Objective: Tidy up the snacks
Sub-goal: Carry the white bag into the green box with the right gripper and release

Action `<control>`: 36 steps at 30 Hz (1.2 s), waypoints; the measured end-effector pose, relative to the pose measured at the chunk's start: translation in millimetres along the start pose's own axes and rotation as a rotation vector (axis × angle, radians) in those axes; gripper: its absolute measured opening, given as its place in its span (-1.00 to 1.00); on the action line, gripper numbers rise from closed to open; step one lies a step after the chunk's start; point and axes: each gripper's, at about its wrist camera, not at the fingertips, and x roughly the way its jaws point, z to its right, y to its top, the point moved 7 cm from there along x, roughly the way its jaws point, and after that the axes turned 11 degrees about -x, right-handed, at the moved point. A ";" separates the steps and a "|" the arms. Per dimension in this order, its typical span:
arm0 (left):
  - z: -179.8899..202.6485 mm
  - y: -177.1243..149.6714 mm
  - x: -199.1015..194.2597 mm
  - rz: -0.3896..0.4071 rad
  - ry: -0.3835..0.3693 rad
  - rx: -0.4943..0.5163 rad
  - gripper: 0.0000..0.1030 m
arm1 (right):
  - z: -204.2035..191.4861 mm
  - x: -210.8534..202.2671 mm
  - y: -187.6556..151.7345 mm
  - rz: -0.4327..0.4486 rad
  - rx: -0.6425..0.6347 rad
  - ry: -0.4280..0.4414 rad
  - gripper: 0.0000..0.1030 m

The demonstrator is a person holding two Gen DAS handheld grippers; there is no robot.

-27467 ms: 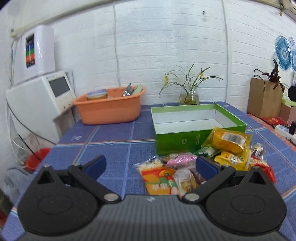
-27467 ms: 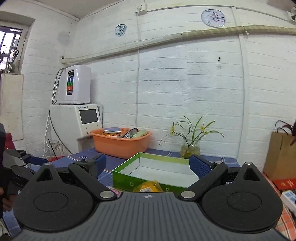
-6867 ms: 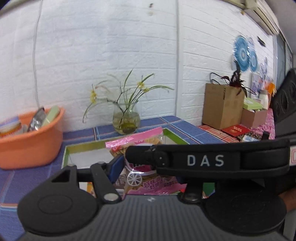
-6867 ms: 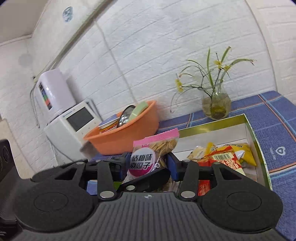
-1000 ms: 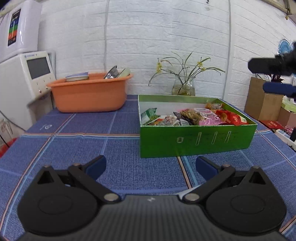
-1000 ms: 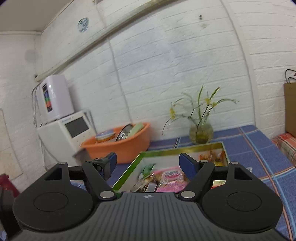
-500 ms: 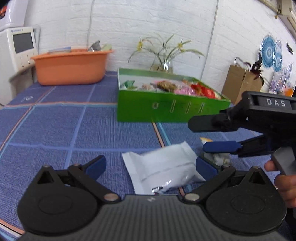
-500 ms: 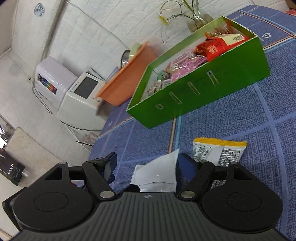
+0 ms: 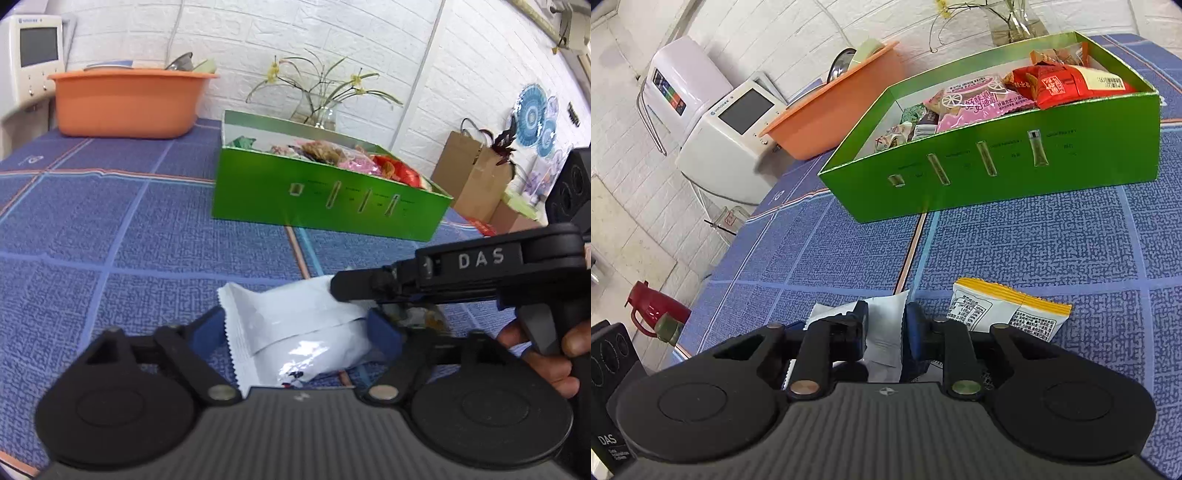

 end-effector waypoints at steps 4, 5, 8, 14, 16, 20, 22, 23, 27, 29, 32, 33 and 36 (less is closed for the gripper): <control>3.3 0.9 -3.5 -0.008 -0.042 -0.031 0.16 | -8.4 -11.3 -2.2 0.074 -0.074 -0.031 -0.39; 5.0 1.2 -5.6 -0.004 -0.047 -0.029 0.16 | -9.8 -14.3 -1.5 0.094 -0.084 -0.033 -0.40; 9.6 4.7 -14.0 0.015 -0.075 -0.046 0.15 | -13.6 -27.9 3.9 0.159 -0.102 -0.023 -0.43; 21.0 12.4 -30.1 0.069 -0.101 -0.038 0.14 | -25.8 -46.4 16.8 0.245 -0.161 0.001 -0.44; 23.7 15.8 -31.9 0.084 -0.095 -0.033 0.13 | -27.2 -47.7 21.1 0.262 -0.172 0.002 -0.44; 25.4 31.8 -28.8 0.086 -0.091 -0.030 0.13 | -28.1 -48.2 33.9 0.299 -0.182 0.010 -0.44; 27.3 46.1 -23.6 0.084 -0.090 -0.020 0.13 | -24.6 -48.2 45.3 0.321 -0.180 0.014 -0.43; 29.3 54.0 -20.6 0.089 -0.086 -0.012 0.13 | -21.8 -48.5 52.5 0.337 -0.175 0.019 -0.43; 43.7 89.6 -0.3 0.102 -0.078 0.038 0.10 | -3.0 -47.3 83.1 0.402 -0.158 0.021 -0.43; 52.5 107.0 16.5 0.107 -0.078 0.054 0.10 | 10.1 -46.4 96.7 0.445 -0.149 0.008 -0.43; 66.4 126.6 46.1 0.126 -0.079 0.062 0.10 | 33.2 -44.0 111.8 0.518 -0.133 -0.029 -0.43; 70.9 132.5 56.6 0.139 -0.074 0.070 0.11 | 40.9 -42.4 116.1 0.541 -0.129 -0.041 -0.43; 80.0 147.1 91.1 0.199 -0.003 0.135 0.47 | 65.0 -37.8 126.9 0.607 -0.098 -0.070 -0.14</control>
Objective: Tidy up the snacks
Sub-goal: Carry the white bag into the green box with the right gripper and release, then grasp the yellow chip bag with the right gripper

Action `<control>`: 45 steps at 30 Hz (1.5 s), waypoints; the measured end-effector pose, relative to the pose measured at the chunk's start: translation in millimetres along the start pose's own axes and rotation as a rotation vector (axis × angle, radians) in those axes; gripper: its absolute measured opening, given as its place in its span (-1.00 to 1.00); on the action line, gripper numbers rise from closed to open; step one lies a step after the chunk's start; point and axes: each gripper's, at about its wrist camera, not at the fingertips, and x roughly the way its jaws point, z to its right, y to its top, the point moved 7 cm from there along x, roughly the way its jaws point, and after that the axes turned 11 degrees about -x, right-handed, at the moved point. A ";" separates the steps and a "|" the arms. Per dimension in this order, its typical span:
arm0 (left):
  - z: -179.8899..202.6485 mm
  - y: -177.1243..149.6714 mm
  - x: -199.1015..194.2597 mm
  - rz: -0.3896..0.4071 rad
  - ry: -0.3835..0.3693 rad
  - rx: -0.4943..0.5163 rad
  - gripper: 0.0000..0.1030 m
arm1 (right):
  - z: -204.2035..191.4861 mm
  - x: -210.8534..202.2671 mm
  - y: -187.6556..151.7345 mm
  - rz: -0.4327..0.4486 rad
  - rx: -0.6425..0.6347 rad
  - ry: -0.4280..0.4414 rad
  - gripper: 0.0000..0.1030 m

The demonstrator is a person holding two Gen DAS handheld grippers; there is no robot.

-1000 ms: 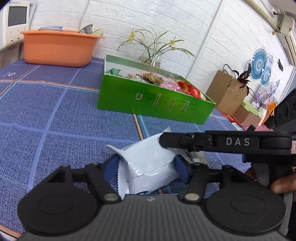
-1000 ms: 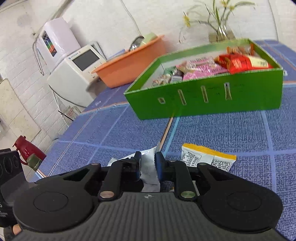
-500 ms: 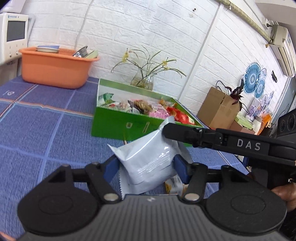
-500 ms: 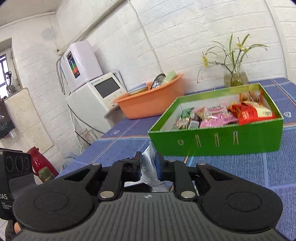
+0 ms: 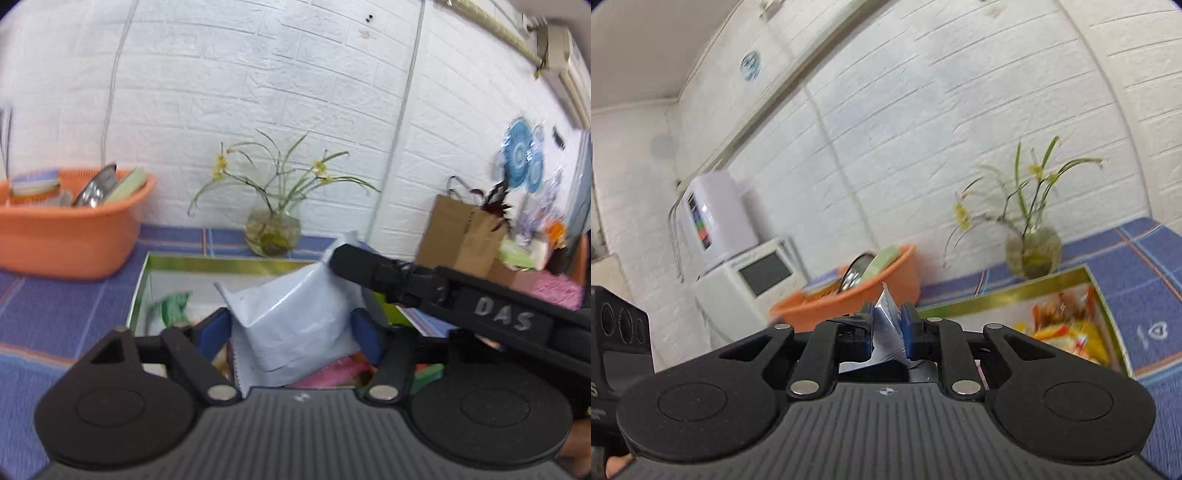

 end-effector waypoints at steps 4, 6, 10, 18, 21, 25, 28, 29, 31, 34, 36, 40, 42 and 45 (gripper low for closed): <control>-8.7 -0.8 16.4 0.035 0.105 0.053 0.47 | 19.5 -20.1 6.5 0.078 0.019 -0.100 1.00; -15.3 -3.0 3.2 0.064 0.104 0.048 0.56 | 19.5 -39.1 8.4 0.107 -0.038 -0.103 1.00; -20.2 -13.2 -30.2 0.077 0.124 0.034 0.60 | 19.4 -66.7 3.8 0.027 -0.029 -0.108 1.00; -5.1 -85.6 -90.7 -0.039 0.065 -0.001 0.62 | 7.1 -95.3 -45.0 -0.233 0.234 -0.024 1.00; 8.3 -116.5 -93.9 -0.113 0.038 0.032 0.62 | 0.2 -98.1 -64.6 -0.281 0.293 -0.039 1.00; 21.6 -142.1 -85.3 -0.197 0.065 0.146 0.63 | -3.5 -93.6 -82.4 -0.371 0.331 -0.086 1.00; 22.8 -145.9 -82.7 -0.202 0.057 0.145 0.63 | -2.9 -94.4 -92.1 -0.398 0.399 -0.066 1.00; 21.7 -146.4 -82.3 -0.202 0.055 0.138 0.63 | -1.4 -94.2 -96.5 -0.420 0.426 -0.055 1.00; 19.1 -146.5 -80.6 -0.211 0.048 0.120 0.63 | -1.4 -92.1 -104.9 -0.468 0.459 -0.038 1.00; 17.3 -148.0 -79.2 -0.234 0.008 0.083 0.63 | -3.2 -91.6 -112.6 -0.500 0.469 -0.031 1.00; 18.9 -151.8 -76.9 -0.256 -0.026 0.068 0.62 | -6.1 -91.9 -112.5 -0.508 0.449 -0.033 1.00; 22.7 -156.5 -76.1 -0.257 -0.056 0.077 0.51 | -11.2 -90.1 -112.0 -0.519 0.388 -0.012 1.00; 24.1 -157.7 -77.1 -0.251 -0.054 0.086 0.30 | -13.1 -89.5 -111.4 -0.533 0.358 -0.022 1.00; 28.0 -158.2 -79.8 -0.250 -0.068 0.098 -0.15 | -18.2 -87.1 -116.6 -0.574 0.344 -0.033 0.05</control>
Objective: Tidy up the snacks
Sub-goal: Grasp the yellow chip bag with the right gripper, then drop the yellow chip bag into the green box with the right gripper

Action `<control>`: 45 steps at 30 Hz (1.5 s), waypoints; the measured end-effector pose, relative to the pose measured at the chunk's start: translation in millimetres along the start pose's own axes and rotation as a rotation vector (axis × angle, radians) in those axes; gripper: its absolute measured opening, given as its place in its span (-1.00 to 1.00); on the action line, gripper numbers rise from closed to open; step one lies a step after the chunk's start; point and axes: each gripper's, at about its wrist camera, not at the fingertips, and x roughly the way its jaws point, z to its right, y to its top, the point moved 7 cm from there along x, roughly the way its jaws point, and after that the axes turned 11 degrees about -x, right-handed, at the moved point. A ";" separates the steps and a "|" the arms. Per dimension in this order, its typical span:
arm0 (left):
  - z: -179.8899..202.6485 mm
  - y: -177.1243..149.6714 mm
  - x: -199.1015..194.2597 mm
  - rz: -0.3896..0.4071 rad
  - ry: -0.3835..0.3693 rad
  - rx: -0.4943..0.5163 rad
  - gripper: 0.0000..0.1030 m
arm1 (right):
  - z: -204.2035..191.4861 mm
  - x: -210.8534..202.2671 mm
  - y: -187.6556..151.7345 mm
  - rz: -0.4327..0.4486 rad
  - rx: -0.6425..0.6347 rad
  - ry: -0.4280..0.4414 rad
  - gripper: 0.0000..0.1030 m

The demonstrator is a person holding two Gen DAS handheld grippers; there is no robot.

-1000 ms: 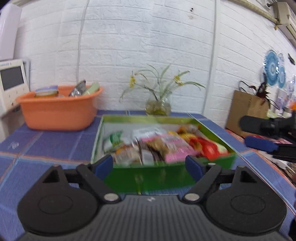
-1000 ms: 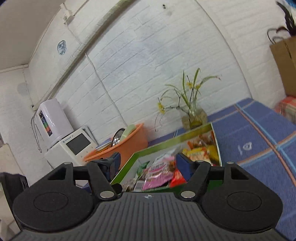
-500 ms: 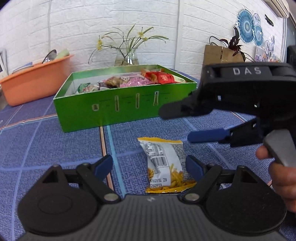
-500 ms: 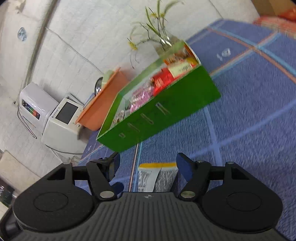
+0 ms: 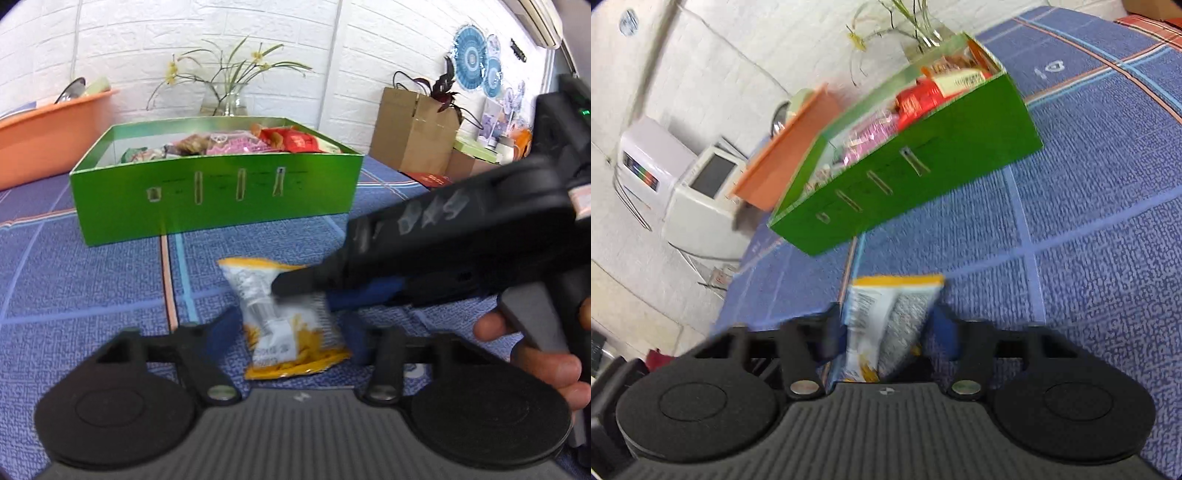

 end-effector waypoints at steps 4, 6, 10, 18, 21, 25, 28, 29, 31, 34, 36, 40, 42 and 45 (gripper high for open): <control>1.3 1.1 -6.8 0.013 -0.005 0.010 -0.17 | -6.7 -7.2 -3.3 0.037 -0.039 -0.020 0.02; 3.6 3.7 -14.4 0.041 -0.011 0.017 -0.17 | -13.0 -14.3 -2.7 0.074 -0.073 -0.020 0.02; 4.5 9.8 -32.8 0.095 -0.028 0.002 -0.17 | -25.5 -28.0 0.9 0.124 -0.119 0.005 0.02; 0.8 21.6 -68.8 0.181 0.021 0.007 -0.18 | -65.1 -30.2 9.8 0.157 -0.275 0.059 0.01; -5.1 31.0 -84.1 0.218 0.057 0.013 -0.24 | -90.0 -26.2 16.3 0.188 -0.463 0.087 0.01; -13.7 54.6 -95.1 0.272 0.094 0.028 -0.29 | -116.4 -21.3 34.7 0.258 -0.636 0.093 0.00; -17.9 83.4 -89.6 0.303 0.109 0.063 -0.29 | -119.6 -18.2 60.1 0.301 -0.632 0.090 0.01; -18.6 94.7 -85.6 0.317 0.108 0.077 -0.29 | -117.3 -18.2 71.2 0.320 -0.617 0.089 0.01; -19.3 114.4 -73.7 0.340 0.104 0.099 -0.29 | -111.0 -14.7 91.7 0.351 -0.584 0.087 0.01; -18.4 140.3 -45.6 0.376 0.077 0.100 -0.31 | -91.8 -9.1 117.6 0.415 -0.525 0.066 0.01; -17.4 151.0 -24.0 0.380 0.064 0.094 -0.31 | -77.4 -2.7 130.0 0.464 -0.475 0.023 0.00; -19.1 161.3 15.2 0.355 0.060 0.070 -0.31 | -51.1 14.2 140.0 0.539 -0.379 -0.057 0.01; -23.2 161.6 30.5 0.333 0.084 0.073 -0.21 | -39.2 24.9 144.9 0.507 -0.346 -0.052 0.01; -34.4 162.8 41.6 0.352 0.160 0.061 0.46 | -18.3 25.6 148.5 0.520 -0.243 -0.040 0.25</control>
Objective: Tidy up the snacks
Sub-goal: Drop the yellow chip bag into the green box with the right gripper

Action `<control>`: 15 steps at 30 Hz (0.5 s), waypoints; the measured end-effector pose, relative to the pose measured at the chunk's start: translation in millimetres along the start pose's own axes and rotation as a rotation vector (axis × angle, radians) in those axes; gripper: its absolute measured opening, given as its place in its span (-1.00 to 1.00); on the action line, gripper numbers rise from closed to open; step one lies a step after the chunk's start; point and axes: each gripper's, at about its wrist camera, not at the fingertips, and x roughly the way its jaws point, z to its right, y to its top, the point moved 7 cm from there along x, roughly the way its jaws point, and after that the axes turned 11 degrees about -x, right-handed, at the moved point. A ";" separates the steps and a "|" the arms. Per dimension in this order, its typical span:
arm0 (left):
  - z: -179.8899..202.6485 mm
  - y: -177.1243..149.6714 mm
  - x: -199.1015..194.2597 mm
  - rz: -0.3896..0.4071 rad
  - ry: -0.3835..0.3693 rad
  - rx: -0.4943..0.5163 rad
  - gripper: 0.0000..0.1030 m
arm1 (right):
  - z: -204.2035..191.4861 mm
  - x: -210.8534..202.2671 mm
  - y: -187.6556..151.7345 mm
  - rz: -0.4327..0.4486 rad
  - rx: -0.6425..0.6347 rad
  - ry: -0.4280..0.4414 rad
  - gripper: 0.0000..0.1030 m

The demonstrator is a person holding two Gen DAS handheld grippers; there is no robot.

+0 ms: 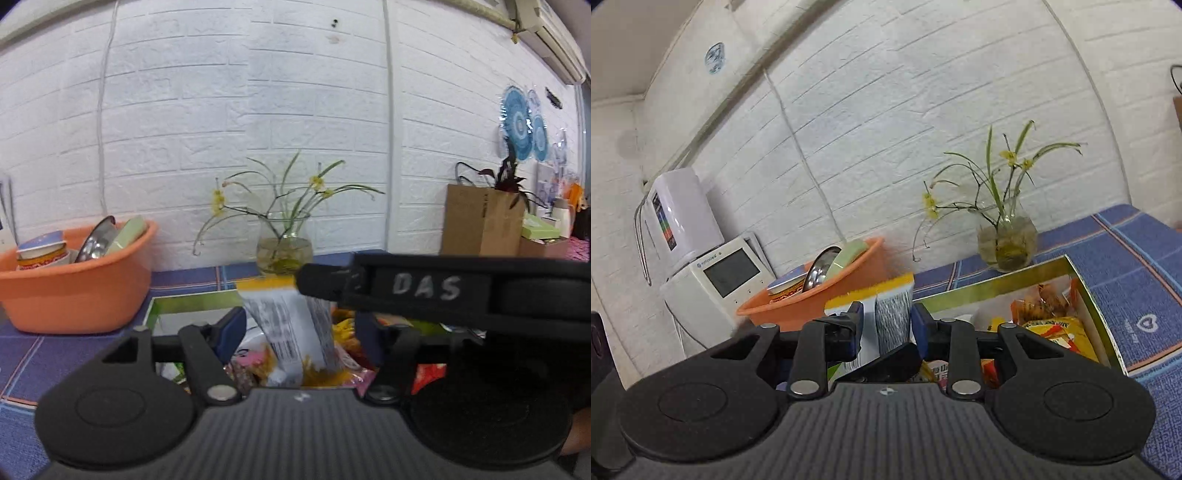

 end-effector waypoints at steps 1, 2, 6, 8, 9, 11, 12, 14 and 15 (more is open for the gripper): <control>-3.5 -0.2 1.3 0.013 0.024 -0.002 0.45 | 5.8 -1.2 0.4 0.006 0.033 -0.008 0.62; -8.2 -0.3 2.8 0.014 0.050 -0.007 0.46 | 12.4 -4.6 2.0 0.014 0.070 -0.021 0.89; -21.3 -3.2 -0.9 -0.002 0.096 -0.030 0.71 | 15.2 -12.4 9.3 0.000 0.041 -0.047 0.90; -25.7 -4.2 -11.4 0.021 0.138 -0.022 0.99 | 9.5 -15.9 11.3 -0.004 -0.025 -0.087 0.90; -27.2 -4.4 -17.7 0.034 0.154 -0.014 0.99 | 6.2 -17.6 12.2 -0.001 -0.054 -0.117 0.91; -29.3 -5.3 -29.7 0.035 0.177 0.004 0.99 | 1.0 -21.0 14.6 -0.004 -0.108 -0.172 0.98; -30.7 -6.0 -36.0 0.029 0.191 0.007 0.99 | -0.2 -23.4 15.9 -0.002 -0.132 -0.199 1.00; -36.1 -7.7 -51.4 0.008 0.224 -0.012 0.99 | -4.8 -31.7 18.7 0.016 -0.173 -0.245 1.00; -39.0 -9.4 -60.0 -0.010 0.243 -0.023 0.99 | -7.5 -37.7 19.7 0.028 -0.198 -0.266 1.00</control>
